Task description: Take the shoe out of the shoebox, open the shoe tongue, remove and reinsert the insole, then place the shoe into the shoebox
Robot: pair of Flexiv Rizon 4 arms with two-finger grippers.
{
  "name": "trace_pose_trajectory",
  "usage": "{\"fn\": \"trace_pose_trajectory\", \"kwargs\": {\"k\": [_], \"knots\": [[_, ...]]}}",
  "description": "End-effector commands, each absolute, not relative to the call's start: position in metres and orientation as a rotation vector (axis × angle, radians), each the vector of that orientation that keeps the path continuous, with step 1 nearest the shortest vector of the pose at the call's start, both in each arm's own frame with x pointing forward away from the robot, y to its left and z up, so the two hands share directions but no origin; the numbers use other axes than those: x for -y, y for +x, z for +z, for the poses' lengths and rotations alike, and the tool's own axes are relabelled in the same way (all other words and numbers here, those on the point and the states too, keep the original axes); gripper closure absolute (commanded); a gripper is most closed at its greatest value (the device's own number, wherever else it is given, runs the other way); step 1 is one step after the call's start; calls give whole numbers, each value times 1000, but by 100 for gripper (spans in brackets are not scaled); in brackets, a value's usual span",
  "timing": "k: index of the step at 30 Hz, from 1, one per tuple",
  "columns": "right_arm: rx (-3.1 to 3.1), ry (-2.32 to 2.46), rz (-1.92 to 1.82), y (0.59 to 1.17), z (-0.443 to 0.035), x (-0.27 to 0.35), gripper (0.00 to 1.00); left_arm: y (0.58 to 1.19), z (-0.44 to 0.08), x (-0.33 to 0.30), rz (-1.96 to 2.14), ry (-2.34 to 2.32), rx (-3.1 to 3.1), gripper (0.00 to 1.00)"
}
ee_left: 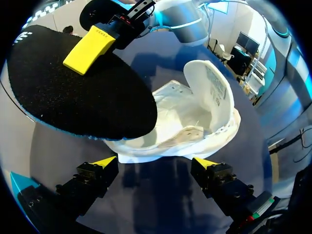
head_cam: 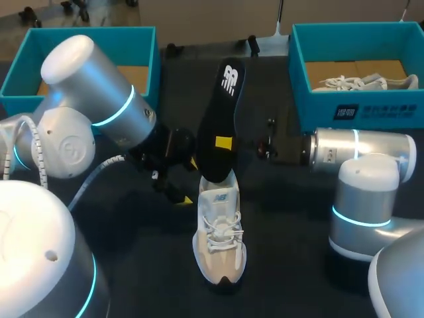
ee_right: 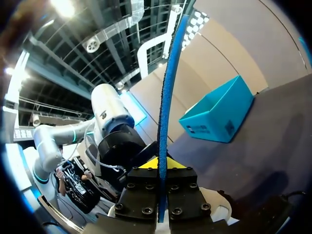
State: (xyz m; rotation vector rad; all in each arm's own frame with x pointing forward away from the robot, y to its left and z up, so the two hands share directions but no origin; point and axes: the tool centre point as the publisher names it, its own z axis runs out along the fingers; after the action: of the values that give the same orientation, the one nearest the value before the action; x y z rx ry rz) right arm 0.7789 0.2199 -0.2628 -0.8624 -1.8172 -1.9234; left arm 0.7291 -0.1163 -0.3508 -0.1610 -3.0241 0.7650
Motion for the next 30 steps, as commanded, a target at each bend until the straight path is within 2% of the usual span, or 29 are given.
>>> {"fn": "trace_pose_trajectory", "kwargs": {"k": [1, 30], "knots": [[1814, -837, -1942, 780, -266, -220, 100, 733, -357, 120, 767, -157, 3026, 0], [1903, -659, -1979, 793, -279, -209, 100, 733, -358, 121, 762, -162, 3023, 0]]}}
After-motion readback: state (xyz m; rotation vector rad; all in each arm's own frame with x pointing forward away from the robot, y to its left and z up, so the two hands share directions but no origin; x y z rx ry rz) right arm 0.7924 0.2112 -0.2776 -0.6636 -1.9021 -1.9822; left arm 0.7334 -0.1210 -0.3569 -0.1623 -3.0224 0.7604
